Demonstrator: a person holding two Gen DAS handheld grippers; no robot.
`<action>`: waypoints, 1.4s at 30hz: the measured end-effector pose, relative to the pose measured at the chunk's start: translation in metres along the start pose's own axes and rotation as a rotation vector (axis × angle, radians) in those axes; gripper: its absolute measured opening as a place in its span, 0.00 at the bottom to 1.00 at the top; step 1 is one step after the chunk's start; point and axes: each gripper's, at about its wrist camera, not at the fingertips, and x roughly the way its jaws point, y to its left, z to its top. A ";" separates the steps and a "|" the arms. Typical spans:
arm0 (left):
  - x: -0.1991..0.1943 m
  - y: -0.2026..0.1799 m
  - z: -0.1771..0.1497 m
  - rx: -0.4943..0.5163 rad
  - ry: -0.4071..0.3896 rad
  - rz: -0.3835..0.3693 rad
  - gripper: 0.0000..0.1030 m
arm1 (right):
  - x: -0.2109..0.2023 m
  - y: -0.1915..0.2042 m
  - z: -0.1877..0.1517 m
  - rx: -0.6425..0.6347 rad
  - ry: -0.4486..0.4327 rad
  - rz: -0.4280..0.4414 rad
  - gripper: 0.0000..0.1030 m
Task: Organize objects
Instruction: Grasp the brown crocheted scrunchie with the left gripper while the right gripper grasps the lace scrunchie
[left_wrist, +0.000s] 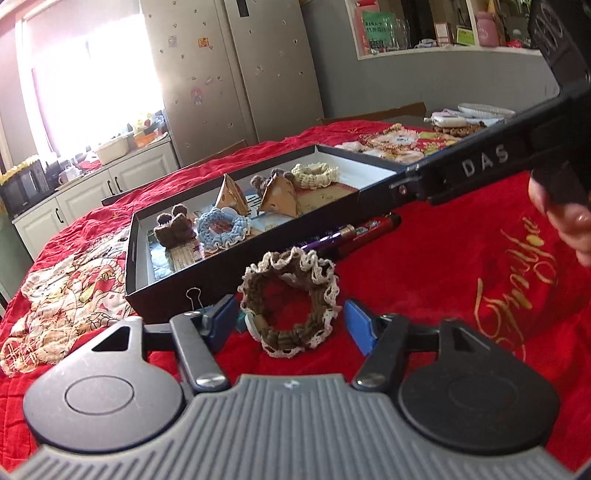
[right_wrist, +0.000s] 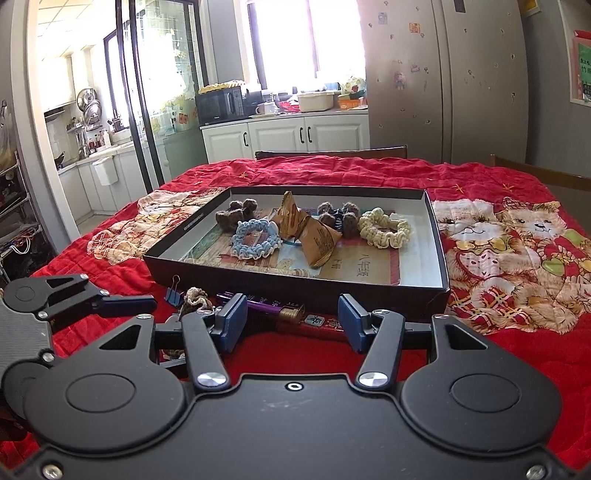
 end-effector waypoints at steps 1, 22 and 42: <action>0.002 0.000 -0.001 0.004 0.004 0.004 0.66 | 0.000 0.000 0.000 -0.001 0.001 0.000 0.51; 0.001 0.012 -0.003 -0.054 0.015 0.011 0.10 | 0.002 0.003 -0.002 -0.003 0.007 0.006 0.51; -0.008 0.021 -0.007 -0.082 0.010 -0.014 0.09 | 0.019 0.023 -0.009 -0.048 0.052 0.073 0.51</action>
